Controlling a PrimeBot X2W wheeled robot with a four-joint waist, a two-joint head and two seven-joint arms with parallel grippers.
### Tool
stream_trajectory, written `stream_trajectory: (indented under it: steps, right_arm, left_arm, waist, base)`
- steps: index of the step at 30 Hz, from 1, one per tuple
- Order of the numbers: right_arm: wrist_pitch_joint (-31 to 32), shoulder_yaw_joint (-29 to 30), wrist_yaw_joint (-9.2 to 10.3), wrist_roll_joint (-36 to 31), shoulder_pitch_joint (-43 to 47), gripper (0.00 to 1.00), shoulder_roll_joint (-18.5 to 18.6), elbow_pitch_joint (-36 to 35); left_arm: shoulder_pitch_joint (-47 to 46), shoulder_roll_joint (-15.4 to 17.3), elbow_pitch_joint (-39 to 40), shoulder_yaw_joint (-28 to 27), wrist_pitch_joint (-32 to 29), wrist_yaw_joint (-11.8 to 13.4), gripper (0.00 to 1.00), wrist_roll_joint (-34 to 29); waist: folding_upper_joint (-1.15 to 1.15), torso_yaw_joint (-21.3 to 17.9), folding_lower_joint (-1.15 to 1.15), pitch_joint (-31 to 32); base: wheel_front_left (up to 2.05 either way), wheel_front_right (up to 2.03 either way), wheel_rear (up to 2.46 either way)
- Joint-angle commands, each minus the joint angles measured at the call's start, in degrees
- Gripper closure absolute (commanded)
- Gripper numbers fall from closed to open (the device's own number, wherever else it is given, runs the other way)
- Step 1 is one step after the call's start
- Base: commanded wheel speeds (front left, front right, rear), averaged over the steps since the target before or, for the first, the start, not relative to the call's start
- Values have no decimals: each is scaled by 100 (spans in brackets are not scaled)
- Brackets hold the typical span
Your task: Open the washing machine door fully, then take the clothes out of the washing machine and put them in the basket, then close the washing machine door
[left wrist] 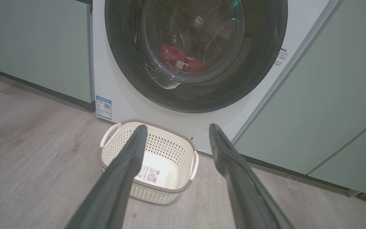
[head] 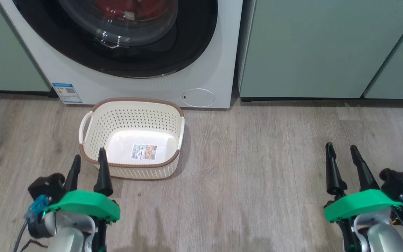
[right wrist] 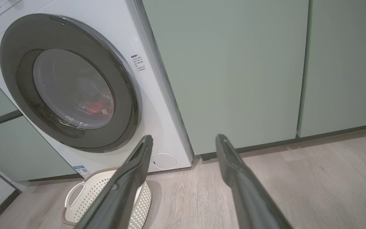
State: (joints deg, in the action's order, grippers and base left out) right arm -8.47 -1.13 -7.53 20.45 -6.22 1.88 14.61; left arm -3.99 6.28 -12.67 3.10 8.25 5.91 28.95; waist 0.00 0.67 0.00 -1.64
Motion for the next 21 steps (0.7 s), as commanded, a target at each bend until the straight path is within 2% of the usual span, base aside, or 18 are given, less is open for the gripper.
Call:
stream_trajectory:
  steps: [1, 6, 21]
  right_arm:
    - [-75, -113, 3, -167, -339, 0, 72, -179]
    - [-174, -152, 3, -595, -403, 0, 77, -91]
    - [-407, -143, 4, -1215, -561, 0, 88, -22]
  left_arm:
    - [-316, 92, 218, -134, 90, 46, 0, -163]
    - [-357, 67, 236, -148, 191, 44, 0, -570]
    - [-481, -99, 137, -408, 426, -126, 0, -1387]
  waist:
    - [0, 3, 0, -2]
    - [0, 20, 0, -18]
    - [0, 31, 0, -64]
  base:
    - [0, 0, 0]
    - [0, 0, 0]
    - [0, 0, 0]
